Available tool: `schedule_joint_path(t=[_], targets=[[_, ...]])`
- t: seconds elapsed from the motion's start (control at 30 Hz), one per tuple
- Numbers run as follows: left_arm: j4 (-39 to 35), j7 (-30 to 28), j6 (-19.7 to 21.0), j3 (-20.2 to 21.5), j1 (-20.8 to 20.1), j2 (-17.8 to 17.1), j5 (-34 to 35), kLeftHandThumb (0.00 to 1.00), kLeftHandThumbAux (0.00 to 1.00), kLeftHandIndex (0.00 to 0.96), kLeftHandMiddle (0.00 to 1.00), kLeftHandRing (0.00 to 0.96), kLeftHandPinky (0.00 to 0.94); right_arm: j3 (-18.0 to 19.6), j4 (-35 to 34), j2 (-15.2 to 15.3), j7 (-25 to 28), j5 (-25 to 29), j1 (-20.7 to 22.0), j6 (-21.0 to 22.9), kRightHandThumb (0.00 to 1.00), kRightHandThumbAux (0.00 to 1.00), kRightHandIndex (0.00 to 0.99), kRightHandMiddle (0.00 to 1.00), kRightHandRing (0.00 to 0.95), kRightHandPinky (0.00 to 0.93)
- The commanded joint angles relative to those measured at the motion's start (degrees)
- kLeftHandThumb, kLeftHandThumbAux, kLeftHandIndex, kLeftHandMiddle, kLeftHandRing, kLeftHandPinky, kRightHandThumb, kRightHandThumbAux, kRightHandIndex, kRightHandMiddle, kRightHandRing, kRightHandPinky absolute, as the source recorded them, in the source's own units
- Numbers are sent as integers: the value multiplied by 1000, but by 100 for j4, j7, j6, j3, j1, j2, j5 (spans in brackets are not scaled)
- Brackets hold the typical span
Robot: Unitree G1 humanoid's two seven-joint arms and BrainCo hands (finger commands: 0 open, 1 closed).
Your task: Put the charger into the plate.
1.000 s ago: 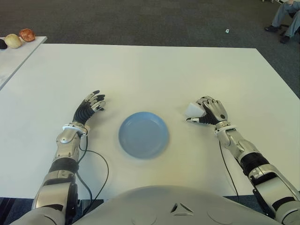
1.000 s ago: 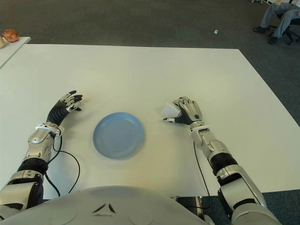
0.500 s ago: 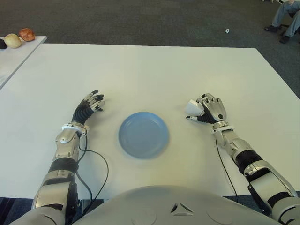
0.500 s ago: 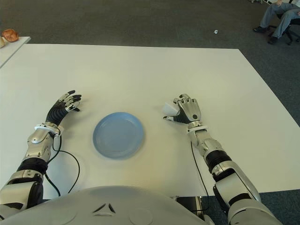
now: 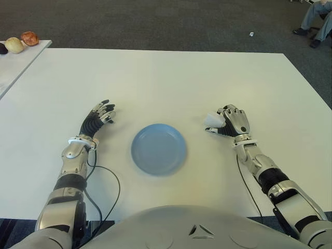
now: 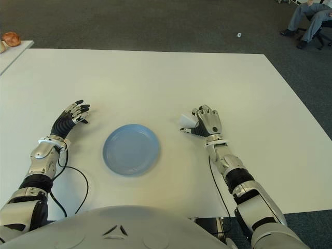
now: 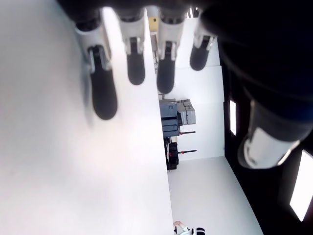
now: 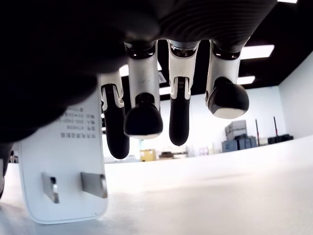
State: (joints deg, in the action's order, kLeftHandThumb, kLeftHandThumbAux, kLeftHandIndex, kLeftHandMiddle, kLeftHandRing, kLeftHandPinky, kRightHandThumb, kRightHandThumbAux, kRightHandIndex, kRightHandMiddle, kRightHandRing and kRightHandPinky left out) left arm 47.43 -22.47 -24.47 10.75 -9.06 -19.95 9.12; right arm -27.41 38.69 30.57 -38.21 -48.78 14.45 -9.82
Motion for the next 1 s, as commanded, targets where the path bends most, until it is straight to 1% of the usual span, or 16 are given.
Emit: schedule_joint_path(t=[0.03, 0.17, 0.47, 0.77, 1.0], targets=[[205, -62, 233, -56, 122, 16, -81, 0, 610, 126, 207, 158, 75, -89, -129, -104, 475, 41, -301, 91, 746, 708, 440, 906, 890, 871], [214, -62, 229, -57, 119, 14, -82, 0, 610, 123, 203, 154, 66, -100, -358, -60, 620, -28, -369, 187, 746, 709, 440, 907, 886, 866], [281, -56, 217, -62, 86, 16, -91, 0, 612, 124, 204, 152, 60, -94, -710, -16, 724, -169, -463, 465, 747, 709, 439, 917, 892, 876], [321, -78, 211, -71, 65, 21, -85, 0, 620, 131, 211, 158, 66, -5, -1023, 14, 739, -189, -560, 617, 747, 709, 439, 927, 894, 873], [292, 35, 240, -125, 71, 20, -169, 0, 637, 134, 215, 163, 73, 38, -1181, 42, 718, -252, -598, 670, 748, 709, 439, 926, 893, 874]])
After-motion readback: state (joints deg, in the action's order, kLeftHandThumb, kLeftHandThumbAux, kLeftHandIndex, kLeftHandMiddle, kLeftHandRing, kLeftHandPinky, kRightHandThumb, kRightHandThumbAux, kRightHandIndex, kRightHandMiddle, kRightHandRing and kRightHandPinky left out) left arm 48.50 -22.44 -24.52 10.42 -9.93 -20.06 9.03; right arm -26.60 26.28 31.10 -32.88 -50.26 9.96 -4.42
